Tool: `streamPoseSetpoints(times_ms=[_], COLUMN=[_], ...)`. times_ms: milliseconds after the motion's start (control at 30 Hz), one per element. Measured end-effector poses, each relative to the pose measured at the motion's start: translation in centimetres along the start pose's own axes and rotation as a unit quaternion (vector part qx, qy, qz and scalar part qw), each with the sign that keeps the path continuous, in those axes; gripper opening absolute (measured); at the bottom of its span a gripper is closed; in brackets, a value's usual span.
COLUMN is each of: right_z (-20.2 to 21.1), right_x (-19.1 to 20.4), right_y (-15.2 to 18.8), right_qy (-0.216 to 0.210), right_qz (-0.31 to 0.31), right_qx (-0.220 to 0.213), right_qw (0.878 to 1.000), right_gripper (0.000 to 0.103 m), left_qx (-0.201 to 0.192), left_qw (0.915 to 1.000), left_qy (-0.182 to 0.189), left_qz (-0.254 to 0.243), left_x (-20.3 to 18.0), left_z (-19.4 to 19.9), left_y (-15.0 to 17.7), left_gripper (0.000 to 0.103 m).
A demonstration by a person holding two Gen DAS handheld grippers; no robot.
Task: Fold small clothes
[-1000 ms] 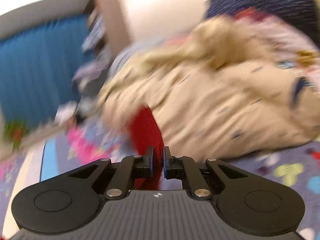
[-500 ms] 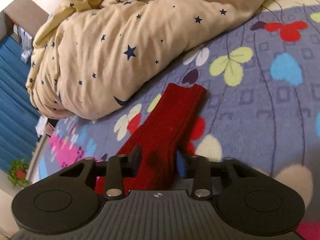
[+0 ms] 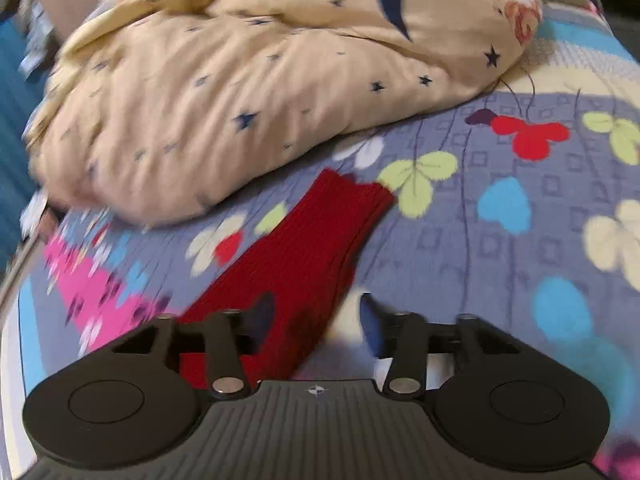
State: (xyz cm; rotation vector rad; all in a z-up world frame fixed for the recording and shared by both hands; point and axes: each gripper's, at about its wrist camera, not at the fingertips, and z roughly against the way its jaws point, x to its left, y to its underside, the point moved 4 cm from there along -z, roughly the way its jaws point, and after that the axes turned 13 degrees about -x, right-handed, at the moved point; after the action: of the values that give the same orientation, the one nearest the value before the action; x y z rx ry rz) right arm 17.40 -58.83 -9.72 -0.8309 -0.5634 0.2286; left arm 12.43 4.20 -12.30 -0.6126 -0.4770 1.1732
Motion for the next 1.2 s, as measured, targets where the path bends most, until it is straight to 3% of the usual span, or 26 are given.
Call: streamPoseSetpoints(times_ms=[133,267,400,533,633,733,833,867,933,967,1000,1133,1200], right_z=[6.1,12.7,17.6,20.8,22.9,25.6,27.2,27.6,27.5,27.4,27.4,30.1,31.2], right_x=[2.5,3.8,2.7,0.7,-0.9,-1.8,-2.2,-2.3,-2.5,-2.7,-2.8,-2.8,-3.3], right_y=[3.0,6.0,8.8,11.9,13.7,15.3,16.1,16.2,15.5,14.9,14.4,10.1,8.7], right_qy=[-0.077,-0.175,-0.225,-0.241,-0.263,-0.292,-0.309,-0.310,-0.303,-0.304,-0.307,-0.344,-0.336], right_qz=[0.058,0.103,0.146,0.214,0.266,0.339,0.380,0.384,0.375,0.354,0.328,0.245,0.219], right_qx=[0.061,0.130,0.187,0.231,0.236,0.227,0.219,0.218,0.217,0.226,0.233,0.168,0.170], right_qw=[0.993,0.971,0.945,0.918,0.897,0.865,0.844,0.842,0.849,0.855,0.862,0.891,0.900], right_gripper=[0.052,0.062,0.069,0.069,0.071,0.071,0.069,0.061,0.029,0.019,0.017,0.016,0.015], left_qx=[0.003,0.009,0.007,0.016,0.036,0.055,0.055,0.055,0.051,0.047,0.039,-0.022,-0.031], left_qw=[1.0000,0.9998,0.9995,0.9978,0.9951,0.9922,0.9919,0.9916,0.9926,0.9930,0.9931,0.9881,0.9854], left_qy=[-0.005,-0.013,-0.020,-0.044,-0.044,-0.023,-0.005,-0.001,-0.002,-0.003,-0.001,0.036,0.041], left_qz=[-0.001,0.011,0.024,0.047,0.081,0.109,0.115,0.117,0.110,0.108,0.110,0.148,0.162], left_x=[0.1,0.6,1.2,2.6,3.7,4.1,3.9,3.9,3.7,3.7,3.7,4.1,4.6], left_z=[0.5,1.7,3.3,4.7,5.1,5.4,5.9,6.1,6.4,6.7,7.1,10.8,12.0], left_y=[0.3,0.9,1.7,2.7,3.7,4.8,5.2,5.3,5.4,5.3,5.1,4.2,4.5], left_gripper=[0.073,0.073,0.073,0.074,0.073,0.071,0.058,0.052,0.036,0.020,0.012,0.010,0.010])
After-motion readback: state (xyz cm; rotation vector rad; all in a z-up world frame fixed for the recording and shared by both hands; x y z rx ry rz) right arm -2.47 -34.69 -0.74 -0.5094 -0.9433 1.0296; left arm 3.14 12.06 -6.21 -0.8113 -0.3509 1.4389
